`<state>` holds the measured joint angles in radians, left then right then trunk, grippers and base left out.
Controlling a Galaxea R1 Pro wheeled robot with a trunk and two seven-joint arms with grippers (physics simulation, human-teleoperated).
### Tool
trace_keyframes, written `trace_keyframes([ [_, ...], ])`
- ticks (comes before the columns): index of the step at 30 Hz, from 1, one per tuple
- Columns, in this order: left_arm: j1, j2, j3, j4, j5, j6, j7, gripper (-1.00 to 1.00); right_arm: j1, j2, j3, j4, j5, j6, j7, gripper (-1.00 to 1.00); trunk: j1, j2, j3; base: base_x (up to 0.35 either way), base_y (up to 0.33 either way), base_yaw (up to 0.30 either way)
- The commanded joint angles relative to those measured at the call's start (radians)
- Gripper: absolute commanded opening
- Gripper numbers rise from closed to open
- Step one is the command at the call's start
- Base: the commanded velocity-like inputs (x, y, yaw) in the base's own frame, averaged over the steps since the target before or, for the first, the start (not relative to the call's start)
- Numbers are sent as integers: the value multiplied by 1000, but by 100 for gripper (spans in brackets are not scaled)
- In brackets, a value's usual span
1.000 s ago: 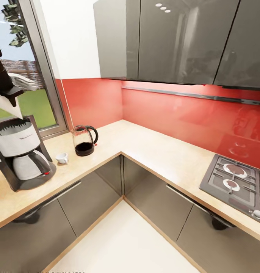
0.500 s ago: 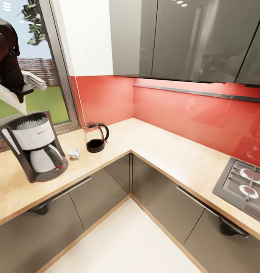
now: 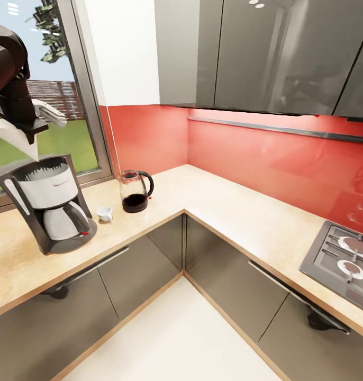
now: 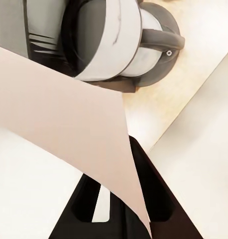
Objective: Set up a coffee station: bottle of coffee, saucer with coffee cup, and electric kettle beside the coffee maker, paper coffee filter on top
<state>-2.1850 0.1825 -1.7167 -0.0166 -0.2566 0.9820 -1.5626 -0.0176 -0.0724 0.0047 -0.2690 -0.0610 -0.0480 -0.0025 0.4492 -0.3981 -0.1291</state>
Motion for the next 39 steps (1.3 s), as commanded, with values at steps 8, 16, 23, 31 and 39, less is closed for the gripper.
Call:
trace_keyframes([
  [8,24,-1,3,-2,-10,9,-8,-100,-1,-1,0,1,-6,-3,-1,100,1,-2,-2,228,0,0],
  [16,93,-1,3,-2,-11,10,-8,-100,-1,-1,-3,1,-7,-3,-1,100,1,-2,-2,14,0,5],
  [23,100,0,3,0,-10,12,-8,-100,-1,-1,-3,1,-7,-3,-1,100,1,-2,-7,0,0,124],
  [31,100,0,3,0,-10,12,-8,-100,-1,-1,-3,2,-6,-3,-1,100,1,-2,-8,0,0,15],
  [39,99,0,6,0,-12,11,-8,-100,-1,-1,-3,2,-6,-3,-1,100,1,-2,-8,115,97,0],
])
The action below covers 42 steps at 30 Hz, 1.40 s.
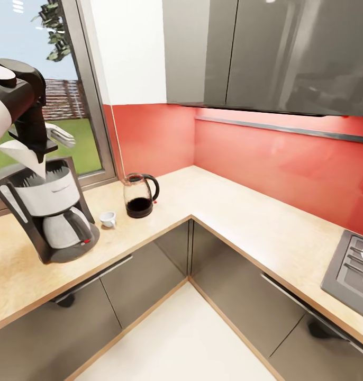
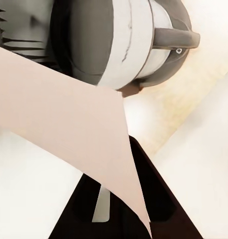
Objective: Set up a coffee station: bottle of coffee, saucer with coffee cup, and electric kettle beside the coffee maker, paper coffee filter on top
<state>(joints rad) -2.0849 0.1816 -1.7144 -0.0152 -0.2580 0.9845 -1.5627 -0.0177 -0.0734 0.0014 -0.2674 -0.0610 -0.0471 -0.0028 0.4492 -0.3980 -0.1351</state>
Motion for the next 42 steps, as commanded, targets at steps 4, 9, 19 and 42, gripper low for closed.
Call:
trace_keyframes([
  [4,-1,1,4,-2,-10,8,-8,-100,-1,0,0,0,-6,-4,0,100,1,-2,-2,62,56,0],
  [9,0,0,1,-2,-10,8,-8,-100,-1,0,1,0,-6,-4,0,100,1,-2,-2,11,10,0],
  [19,0,0,1,-2,-10,9,-8,-100,-1,0,2,0,-6,-4,0,100,1,-2,-2,97,58,0],
  [42,9,1,1,-2,-9,9,-8,-100,-1,0,2,0,-6,-4,0,100,1,-2,-2,57,0,0],
])
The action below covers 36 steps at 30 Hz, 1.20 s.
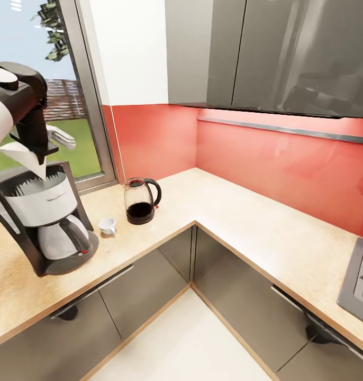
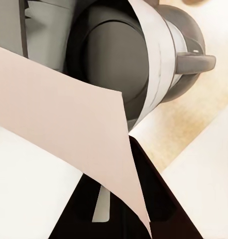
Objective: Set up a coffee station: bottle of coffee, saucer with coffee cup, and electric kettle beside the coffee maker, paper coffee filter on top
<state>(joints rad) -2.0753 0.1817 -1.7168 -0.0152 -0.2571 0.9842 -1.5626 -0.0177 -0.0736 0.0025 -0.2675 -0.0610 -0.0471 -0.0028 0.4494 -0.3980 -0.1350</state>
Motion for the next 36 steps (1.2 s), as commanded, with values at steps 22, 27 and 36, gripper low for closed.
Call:
trace_keyframes([
  [22,22,3,5,0,-9,18,32,-100,-1,0,2,1,-6,-4,0,100,1,-2,-2,0,0,0],
  [27,27,8,5,1,-10,19,36,-100,-1,0,2,1,-6,-4,0,100,1,-2,-2,0,0,0],
  [36,27,6,8,1,-5,22,95,-100,-1,0,1,1,-6,-5,0,100,1,-2,-2,0,0,0],
])
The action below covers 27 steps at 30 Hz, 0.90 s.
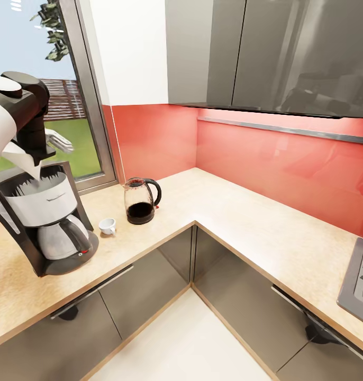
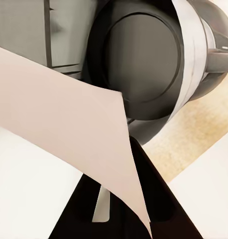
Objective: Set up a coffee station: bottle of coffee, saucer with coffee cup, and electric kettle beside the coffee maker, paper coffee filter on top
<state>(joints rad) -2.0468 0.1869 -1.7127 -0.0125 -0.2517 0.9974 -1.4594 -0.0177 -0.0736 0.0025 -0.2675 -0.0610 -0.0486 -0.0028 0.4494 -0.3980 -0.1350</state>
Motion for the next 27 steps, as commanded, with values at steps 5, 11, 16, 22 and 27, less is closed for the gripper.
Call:
trace_keyframes([
  [5,-1,0,5,-1,-10,9,-7,-100,-1,0,1,1,-6,-4,0,100,1,-2,-2,0,0,0],
  [11,-1,-2,8,-1,-9,10,-7,-100,-1,0,2,1,-6,-4,0,100,1,-2,-2,0,0,0],
  [16,-1,-3,8,-1,-9,10,-7,-100,-1,0,3,1,-6,-4,0,100,1,-2,-2,0,0,0],
  [22,-1,-2,10,-1,-9,10,-7,-100,-1,0,5,1,-6,-4,0,100,1,-2,-2,0,0,0],
  [27,-1,-2,10,-1,-9,10,-6,-100,-1,0,5,1,-6,-4,0,100,1,-2,-2,0,0,0],
])
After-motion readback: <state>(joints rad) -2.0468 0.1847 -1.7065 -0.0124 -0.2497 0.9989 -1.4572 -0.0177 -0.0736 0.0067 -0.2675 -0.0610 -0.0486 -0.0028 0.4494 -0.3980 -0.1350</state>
